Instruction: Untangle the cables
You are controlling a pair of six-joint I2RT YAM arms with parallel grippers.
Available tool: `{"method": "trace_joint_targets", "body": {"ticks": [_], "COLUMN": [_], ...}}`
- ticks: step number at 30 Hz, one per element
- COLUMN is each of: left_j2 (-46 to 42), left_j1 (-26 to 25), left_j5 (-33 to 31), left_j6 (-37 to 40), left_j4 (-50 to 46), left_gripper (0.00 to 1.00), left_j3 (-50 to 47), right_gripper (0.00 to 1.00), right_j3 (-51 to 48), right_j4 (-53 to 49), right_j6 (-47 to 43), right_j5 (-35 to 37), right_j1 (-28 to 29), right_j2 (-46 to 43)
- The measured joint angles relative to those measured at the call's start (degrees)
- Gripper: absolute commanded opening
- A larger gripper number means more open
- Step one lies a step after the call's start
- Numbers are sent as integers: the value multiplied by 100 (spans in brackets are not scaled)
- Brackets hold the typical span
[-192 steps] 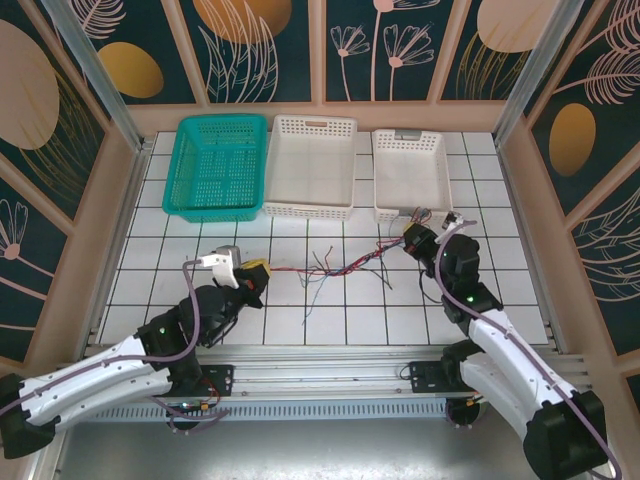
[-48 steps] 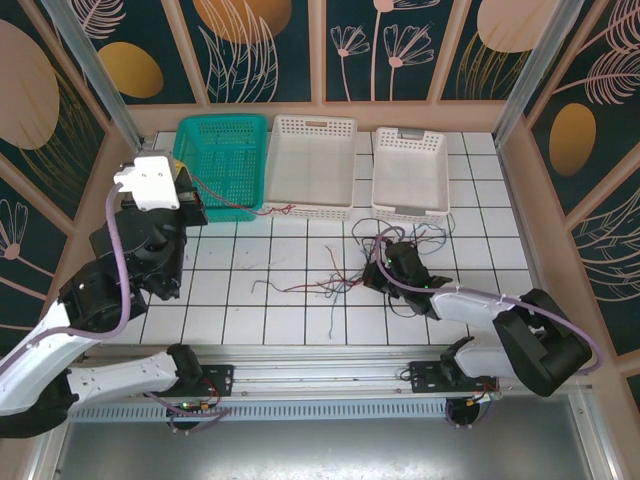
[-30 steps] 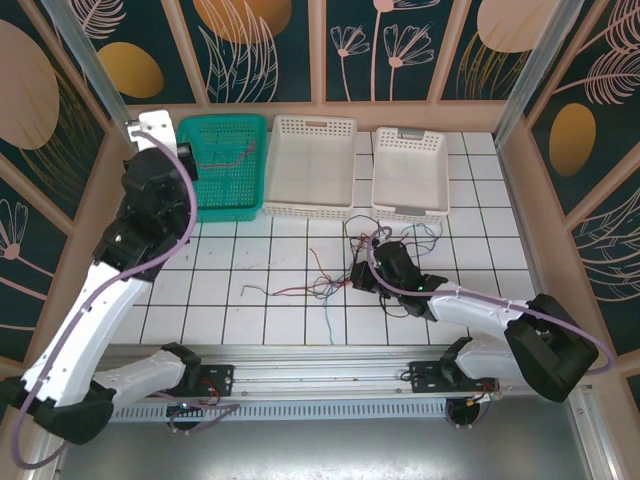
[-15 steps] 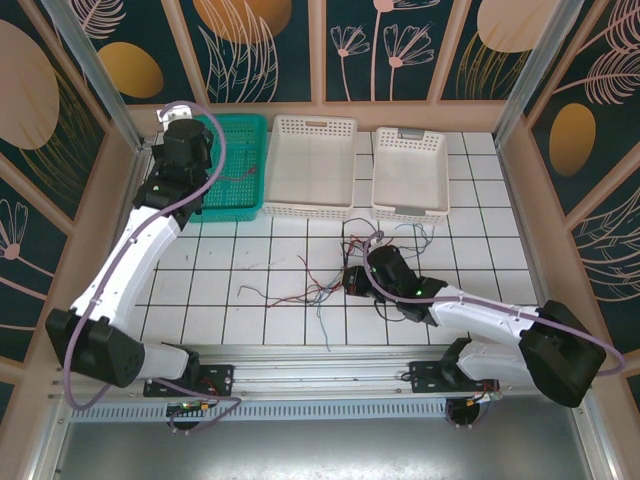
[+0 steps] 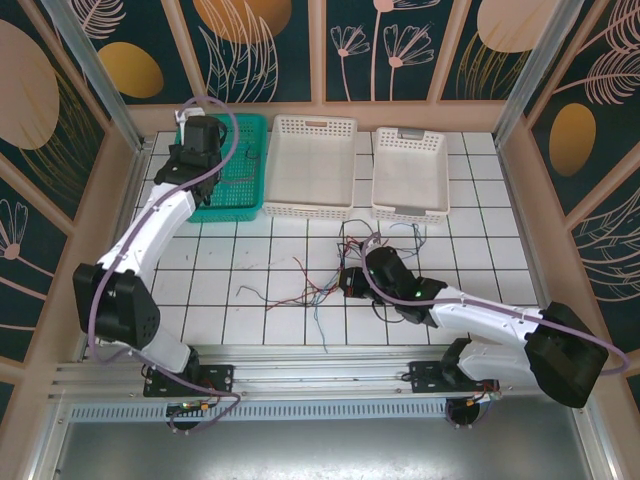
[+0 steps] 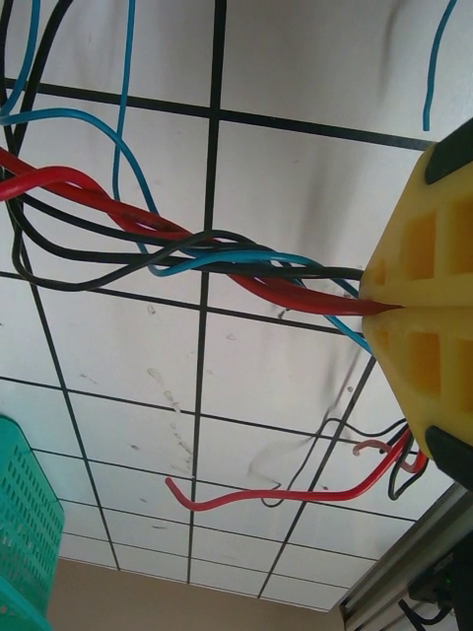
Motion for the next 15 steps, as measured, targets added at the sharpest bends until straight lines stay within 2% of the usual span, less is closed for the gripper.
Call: {"method": "trace_joint_targets", "body": {"ticks": [15], "left_j2": [1714], "left_j1": [219], "left_j5": [103], "left_j6": [-44], "left_j4": [-262], "left_gripper": [0], "left_j3": [420], "right_gripper": [0], "right_j3": [142], "right_j4": [-92], "right_j6": [-2], "right_j5": [2], "right_j1": [162], "right_j2": [-144]}}
